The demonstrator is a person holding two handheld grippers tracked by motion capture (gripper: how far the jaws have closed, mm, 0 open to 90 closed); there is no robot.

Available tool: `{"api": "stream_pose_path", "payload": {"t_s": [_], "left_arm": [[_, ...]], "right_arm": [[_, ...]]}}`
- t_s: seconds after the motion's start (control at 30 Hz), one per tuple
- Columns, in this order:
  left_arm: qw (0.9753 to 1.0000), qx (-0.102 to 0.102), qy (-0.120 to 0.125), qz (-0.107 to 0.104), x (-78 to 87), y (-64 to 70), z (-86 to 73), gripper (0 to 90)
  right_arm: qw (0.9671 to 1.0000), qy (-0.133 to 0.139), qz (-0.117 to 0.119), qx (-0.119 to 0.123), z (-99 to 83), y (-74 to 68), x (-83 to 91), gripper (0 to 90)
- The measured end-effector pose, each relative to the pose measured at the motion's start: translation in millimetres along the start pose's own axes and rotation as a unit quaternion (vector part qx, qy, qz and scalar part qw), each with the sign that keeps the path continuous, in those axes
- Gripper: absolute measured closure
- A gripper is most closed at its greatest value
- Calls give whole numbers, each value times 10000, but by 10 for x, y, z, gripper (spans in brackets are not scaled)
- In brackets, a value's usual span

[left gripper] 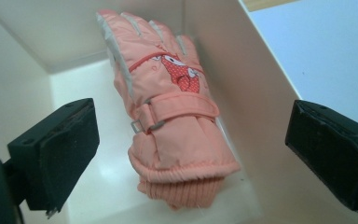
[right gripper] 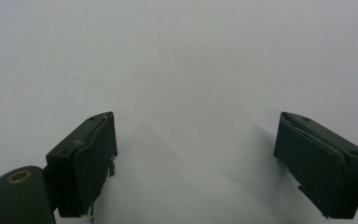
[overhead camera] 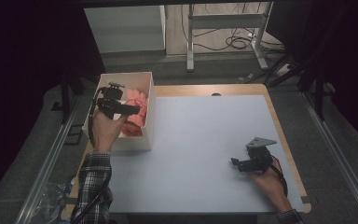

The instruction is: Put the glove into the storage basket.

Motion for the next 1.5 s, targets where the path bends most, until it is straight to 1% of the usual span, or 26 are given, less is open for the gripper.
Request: {"api": "stream_pose_path", "payload": {"t_s": [0.13, 0.27, 0.53, 0.7, 0.9, 1.0, 1.1, 1.23, 1.33, 1.4, 1.5], "left_arm": [[9999, -90, 75, -84, 88, 46, -45, 26], [9996, -188, 125, -167, 172, 96, -122, 25], [9985, -392, 195, -330, 318, 166, -333, 25], [9977, -438, 261, -450, 355, 187, -484, 25], [9966, -512, 280, -580, 334, 216, -719, 24], [9956, -580, 315, -660, 310, 246, -845, 24], [9951, -677, 323, -649, 283, 274, -979, 23], [9944, -715, 348, -698, 250, 313, -1138, 23], [9929, -768, 334, -840, 221, 367, -1260, 23], [9918, -834, 357, -895, 196, 411, -1348, 23], [9901, -882, 386, -1017, 155, 474, -1463, 23]], "right_arm": [[10000, 0, -2, 0, 0, 0, 0, 133], [10000, -9, -1, 4, -1, 0, 1, 133], [10000, -9, 3, -9, 0, -2, 2, 133], [10000, -10, 4, 0, -1, -1, 2, 133], [10000, -7, 0, -4, 0, -1, 2, 133], [10000, -12, 1, -4, -1, -1, 3, 133], [10000, -11, 0, -4, -1, -1, 3, 133], [10000, -10, 1, -4, -1, -1, 2, 133], [10000, -9, 1, -4, -1, -1, 2, 133], [10000, -10, 0, -4, -1, -1, 2, 133], [10000, -10, 2, -4, -1, -2, 3, 133]]}}
Point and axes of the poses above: each handheld gripper's, and its own axes: x roughly backward along the jaws, z roughly out of its top, y roughly to its right, the point moved 10 cm from there along -x, roughly forward along the jaws, and after that the axes turned 13 degrees about x, right-handed, at the moved point
